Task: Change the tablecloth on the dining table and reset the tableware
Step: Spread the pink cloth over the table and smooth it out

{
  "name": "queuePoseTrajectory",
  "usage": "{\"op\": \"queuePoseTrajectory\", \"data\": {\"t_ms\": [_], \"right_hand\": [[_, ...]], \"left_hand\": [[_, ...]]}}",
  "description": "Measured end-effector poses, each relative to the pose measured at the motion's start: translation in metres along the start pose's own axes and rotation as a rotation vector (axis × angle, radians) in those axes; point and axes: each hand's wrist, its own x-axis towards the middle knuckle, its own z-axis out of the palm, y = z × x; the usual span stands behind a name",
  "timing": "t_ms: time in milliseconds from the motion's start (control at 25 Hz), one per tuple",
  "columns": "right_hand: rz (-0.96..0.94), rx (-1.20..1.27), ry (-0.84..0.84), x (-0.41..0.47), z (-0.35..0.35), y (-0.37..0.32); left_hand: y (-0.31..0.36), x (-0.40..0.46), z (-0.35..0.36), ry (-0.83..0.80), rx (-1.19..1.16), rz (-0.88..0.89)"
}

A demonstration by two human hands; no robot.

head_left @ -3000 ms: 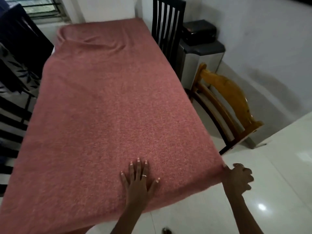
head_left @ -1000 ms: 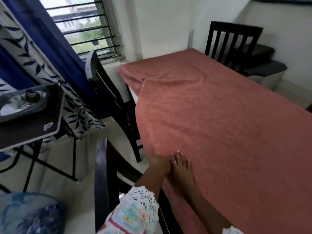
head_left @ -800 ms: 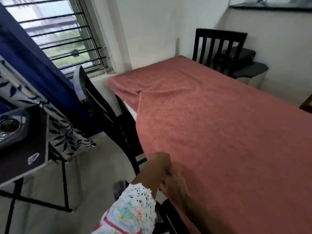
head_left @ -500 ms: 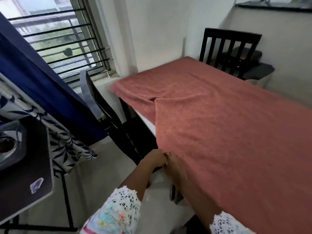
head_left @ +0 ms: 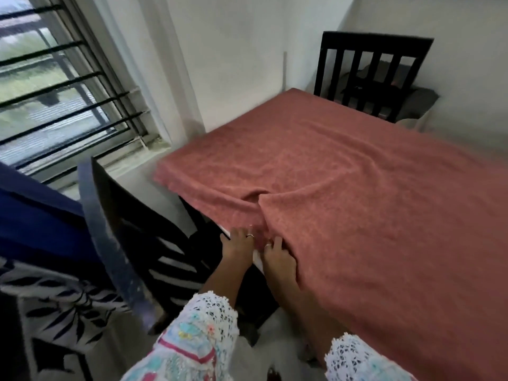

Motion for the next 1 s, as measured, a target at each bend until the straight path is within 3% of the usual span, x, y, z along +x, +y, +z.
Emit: {"op": "queuePoseTrajectory", "data": {"t_ms": [80,160,240,280,360,480,560,680,840,1000], "right_hand": [[0.013,-0.072,0.038,0.002,-0.008,-0.012],[-0.193,-0.087,-0.155,-0.002,-0.016,-0.038],[-0.299,0.03,-0.196,0.003,-0.01,-0.07],[-0.273,0.064,-0.187,0.012,-0.016,-0.086],[-0.213,0.115,0.005,0.048,-0.008,-0.098],[-0.106,-0.058,-0.081,0.093,0.004,-0.107],[-0.072,-0.047,-0.191,0.109,0.023,-0.127],[-0.24,0.033,-0.077,0.147,0.037,-0.159],[-0.139,-0.088,0.046,0.223,0.047,-0.193],[-0.083,-0.136,-0.023,0.254,0.074,-0.212]], "left_hand": [[-0.009,0.036,-0.024,-0.009,0.079,0.043],[-0.02,0.056,-0.048,-0.07,0.129,0.013],[-0.045,0.085,-0.057,-0.083,0.094,-0.098],[-0.061,0.095,-0.064,-0.09,0.047,-0.157],[-0.094,0.117,-0.078,-0.147,0.038,-0.227],[-0.138,0.148,-0.089,-0.253,-0.07,-0.339],[-0.168,0.179,-0.096,-0.222,-0.222,-0.361],[-0.207,0.225,-0.099,-0.176,-0.567,-0.45],[-0.256,0.283,-0.097,-0.052,-1.021,-0.604],[-0.287,0.349,-0.063,-0.021,-1.243,-0.664]]}}
